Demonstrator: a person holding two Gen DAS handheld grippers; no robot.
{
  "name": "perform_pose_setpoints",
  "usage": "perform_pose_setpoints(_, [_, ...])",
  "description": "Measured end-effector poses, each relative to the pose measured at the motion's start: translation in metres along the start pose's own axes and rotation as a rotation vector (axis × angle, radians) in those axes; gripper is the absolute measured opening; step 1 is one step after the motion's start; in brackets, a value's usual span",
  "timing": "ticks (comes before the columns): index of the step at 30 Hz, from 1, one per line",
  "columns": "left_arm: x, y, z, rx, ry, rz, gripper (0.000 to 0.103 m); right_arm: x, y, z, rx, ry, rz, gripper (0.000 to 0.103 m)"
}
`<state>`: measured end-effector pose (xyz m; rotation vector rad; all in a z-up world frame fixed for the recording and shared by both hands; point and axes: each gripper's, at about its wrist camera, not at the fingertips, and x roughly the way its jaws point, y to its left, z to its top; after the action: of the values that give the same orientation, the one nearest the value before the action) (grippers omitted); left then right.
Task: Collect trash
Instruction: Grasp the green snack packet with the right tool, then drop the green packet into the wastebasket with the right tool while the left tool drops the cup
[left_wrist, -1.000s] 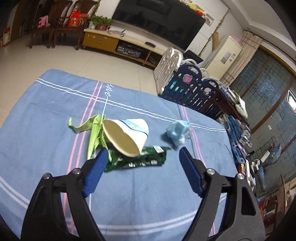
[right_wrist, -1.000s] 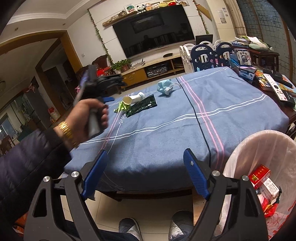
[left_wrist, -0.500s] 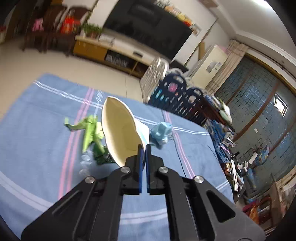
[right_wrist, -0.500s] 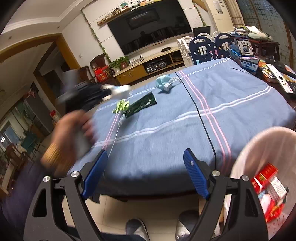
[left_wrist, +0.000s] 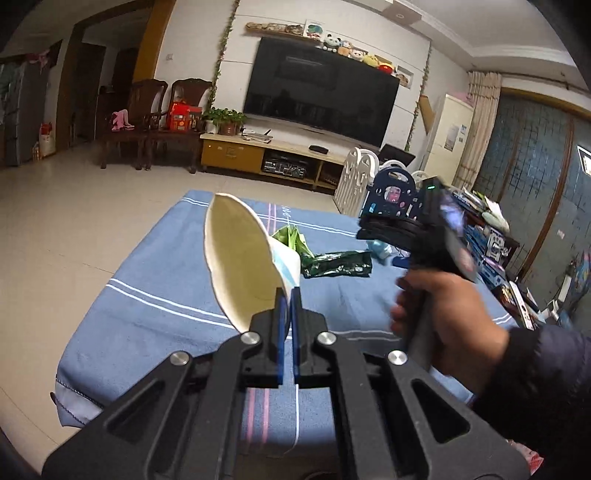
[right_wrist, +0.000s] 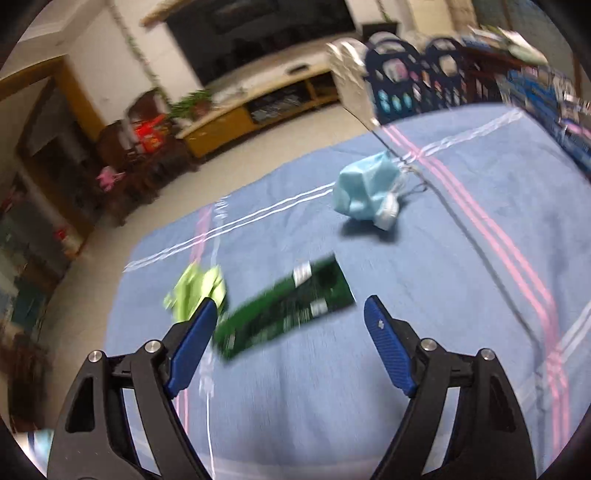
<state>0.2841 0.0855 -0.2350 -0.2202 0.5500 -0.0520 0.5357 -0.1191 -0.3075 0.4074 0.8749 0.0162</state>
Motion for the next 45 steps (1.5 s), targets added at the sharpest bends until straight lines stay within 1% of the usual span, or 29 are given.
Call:
perform_pose_setpoints(1, [0.005,-0.003,0.003,0.006,-0.002,0.007,0.004,0.018,0.001,0.006,0.028,0.025,-0.029,0.080])
perform_pose_setpoints(2, [0.007,-0.002,0.004,0.007,0.002,0.010,0.004,0.032,0.002,0.009,0.044,0.048,-0.049,0.077])
perform_pose_setpoints(3, [0.009,0.000,0.005,0.000,0.005,0.007,0.004,0.045,0.000,0.011,0.062,0.074,-0.073,0.070])
perform_pose_setpoints(4, [0.005,0.006,0.003,-0.003,0.006,0.005,0.004,0.054,-0.002,0.012,0.077,0.095,-0.086,0.046])
perform_pose_setpoints(5, [0.006,0.007,0.004,-0.007,0.009,0.006,0.004,0.061,-0.006,0.010,0.102,0.118,-0.071,0.018])
perform_pose_setpoints(6, [0.007,0.008,0.006,-0.010,0.011,0.005,0.004,0.062,-0.008,0.009,0.110,0.125,-0.060,0.014])
perform_pose_setpoints(8, [0.005,0.010,0.006,-0.020,0.011,-0.004,0.004,0.053,-0.008,0.006,0.087,0.110,-0.035,0.002])
perform_pose_setpoints(9, [0.005,0.009,0.007,-0.027,0.011,-0.010,0.004,0.047,-0.008,0.004,0.081,0.107,-0.017,0.002])
perform_pose_setpoints(12, [0.007,0.009,0.010,-0.042,0.009,-0.031,0.004,0.011,-0.015,-0.003,0.077,0.079,0.060,0.001])
perform_pose_setpoints(15, [0.006,0.006,0.010,-0.035,0.005,-0.050,0.004,-0.043,-0.015,-0.014,0.003,0.040,0.122,0.001])
perform_pose_setpoints(19, [0.009,-0.003,0.003,-0.011,0.034,-0.059,0.004,-0.132,-0.022,-0.039,-0.126,-0.042,0.164,0.001])
perform_pose_setpoints(20, [0.010,-0.007,0.000,0.000,0.043,-0.072,0.004,-0.160,-0.029,-0.049,-0.157,-0.067,0.161,0.001])
perform_pose_setpoints(22, [0.011,-0.017,-0.005,0.036,0.055,-0.097,0.004,-0.200,-0.047,-0.059,-0.190,-0.101,0.162,0.001])
perform_pose_setpoints(23, [0.011,-0.027,-0.010,0.064,0.066,-0.118,0.004,-0.229,-0.063,-0.070,-0.203,-0.123,0.150,0.001])
perform_pose_setpoints(25, [0.009,-0.044,-0.021,0.104,0.092,-0.165,0.004,-0.263,-0.086,-0.085,-0.201,-0.141,0.132,0.001])
perform_pose_setpoints(28, [0.003,-0.087,-0.039,0.176,0.159,-0.261,0.004,-0.313,-0.136,-0.110,-0.173,-0.167,0.087,0.001])
perform_pose_setpoints(29, [-0.004,-0.113,-0.049,0.215,0.193,-0.325,0.004,-0.329,-0.156,-0.119,-0.159,-0.175,0.060,0.001])
perform_pose_setpoints(31, [-0.015,-0.144,-0.063,0.237,0.234,-0.413,0.004,-0.352,-0.193,-0.133,-0.115,-0.185,0.017,0.001])
perform_pose_setpoints(32, [-0.022,-0.171,-0.071,0.259,0.270,-0.471,0.004,-0.357,-0.207,-0.137,-0.097,-0.191,0.002,0.001])
perform_pose_setpoints(34, [-0.027,-0.203,-0.079,0.291,0.312,-0.523,0.004,-0.370,-0.234,-0.145,-0.062,-0.204,-0.031,0.001])
perform_pose_setpoints(35, [-0.032,-0.226,-0.084,0.306,0.329,-0.555,0.004,-0.377,-0.252,-0.149,-0.030,-0.208,-0.044,0.001])
perform_pose_setpoints(38, [-0.041,-0.277,-0.091,0.358,0.360,-0.617,0.004,-0.390,-0.282,-0.158,0.026,-0.215,-0.064,0.002])
perform_pose_setpoints(39, [-0.041,-0.291,-0.093,0.382,0.370,-0.622,0.009,-0.393,-0.290,-0.162,0.043,-0.224,-0.073,0.005])
perform_pose_setpoints(40, [-0.039,-0.308,-0.102,0.421,0.400,-0.612,0.019,-0.397,-0.297,-0.165,0.064,-0.234,-0.076,0.017])
perform_pose_setpoints(41, [-0.038,-0.313,-0.109,0.444,0.415,-0.587,0.059,-0.399,-0.305,-0.168,0.093,-0.241,-0.069,0.046])
perform_pose_setpoints(42, [-0.036,-0.316,-0.114,0.457,0.413,-0.549,0.087,-0.400,-0.307,-0.170,0.115,-0.247,-0.066,0.061])
perform_pose_setpoints(43, [-0.039,-0.313,-0.117,0.455,0.396,-0.529,0.088,-0.405,-0.312,-0.174,0.140,-0.267,-0.070,0.076])
perform_pose_setpoints(44, [-0.042,-0.305,-0.118,0.443,0.378,-0.511,0.088,-0.409,-0.313,-0.179,0.148,-0.287,-0.063,0.076])
perform_pose_setpoints(45, [-0.045,-0.298,-0.118,0.427,0.376,-0.504,0.089,-0.413,-0.314,-0.182,0.144,-0.285,-0.055,0.076])
